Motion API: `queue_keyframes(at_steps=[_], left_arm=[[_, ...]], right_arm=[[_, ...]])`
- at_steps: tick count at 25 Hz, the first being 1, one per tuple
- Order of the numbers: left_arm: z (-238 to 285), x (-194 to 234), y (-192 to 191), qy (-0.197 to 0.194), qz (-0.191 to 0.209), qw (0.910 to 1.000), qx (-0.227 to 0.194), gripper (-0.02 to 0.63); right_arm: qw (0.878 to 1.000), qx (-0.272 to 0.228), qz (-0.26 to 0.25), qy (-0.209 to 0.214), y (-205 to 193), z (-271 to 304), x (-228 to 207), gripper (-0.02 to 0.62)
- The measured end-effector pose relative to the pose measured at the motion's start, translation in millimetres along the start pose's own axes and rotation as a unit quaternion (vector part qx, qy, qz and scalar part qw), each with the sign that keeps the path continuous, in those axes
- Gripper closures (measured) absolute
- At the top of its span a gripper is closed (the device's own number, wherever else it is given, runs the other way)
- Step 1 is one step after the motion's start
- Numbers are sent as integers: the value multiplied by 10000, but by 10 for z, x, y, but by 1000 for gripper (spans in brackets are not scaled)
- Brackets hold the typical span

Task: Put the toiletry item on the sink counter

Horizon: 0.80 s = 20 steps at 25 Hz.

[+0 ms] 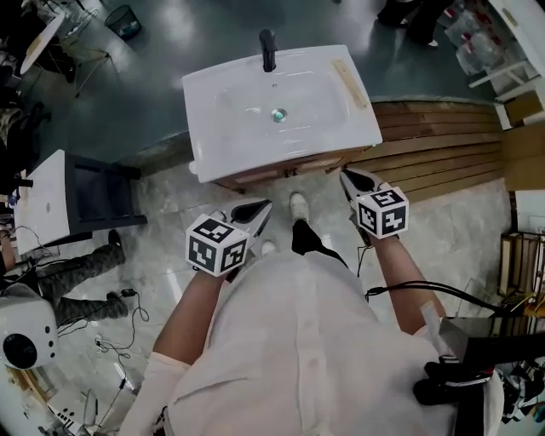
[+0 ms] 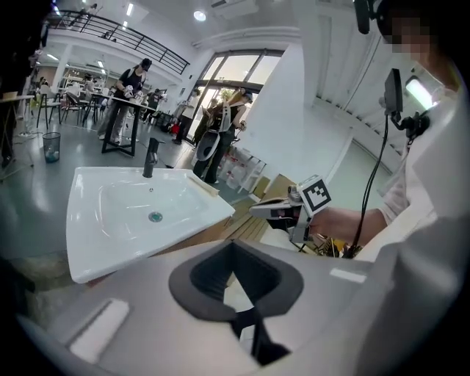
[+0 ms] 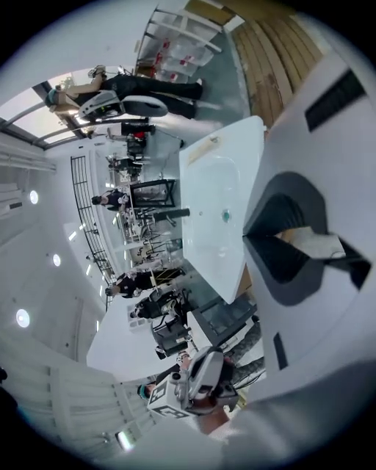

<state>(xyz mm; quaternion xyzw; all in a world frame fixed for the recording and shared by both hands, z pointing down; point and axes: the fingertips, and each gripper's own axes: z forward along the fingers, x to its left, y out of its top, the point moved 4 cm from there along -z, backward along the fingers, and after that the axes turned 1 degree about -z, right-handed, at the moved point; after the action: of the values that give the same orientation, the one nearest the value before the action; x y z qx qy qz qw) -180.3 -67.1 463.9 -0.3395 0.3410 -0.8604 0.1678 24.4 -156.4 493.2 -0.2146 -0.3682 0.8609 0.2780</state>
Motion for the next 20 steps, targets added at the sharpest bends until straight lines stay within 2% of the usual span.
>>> queue_keyframes(at_steps=[10,20], left_arm=[[-254,-204,-353,-101,36,9999,-103,600],[-501,-301,-599,-50,-12,9998,-199,600]], right_arm=[[9990,-97,-268,349,-152,-241,724,591],[9986,-116,-340,380,-303,-407,1047,591]])
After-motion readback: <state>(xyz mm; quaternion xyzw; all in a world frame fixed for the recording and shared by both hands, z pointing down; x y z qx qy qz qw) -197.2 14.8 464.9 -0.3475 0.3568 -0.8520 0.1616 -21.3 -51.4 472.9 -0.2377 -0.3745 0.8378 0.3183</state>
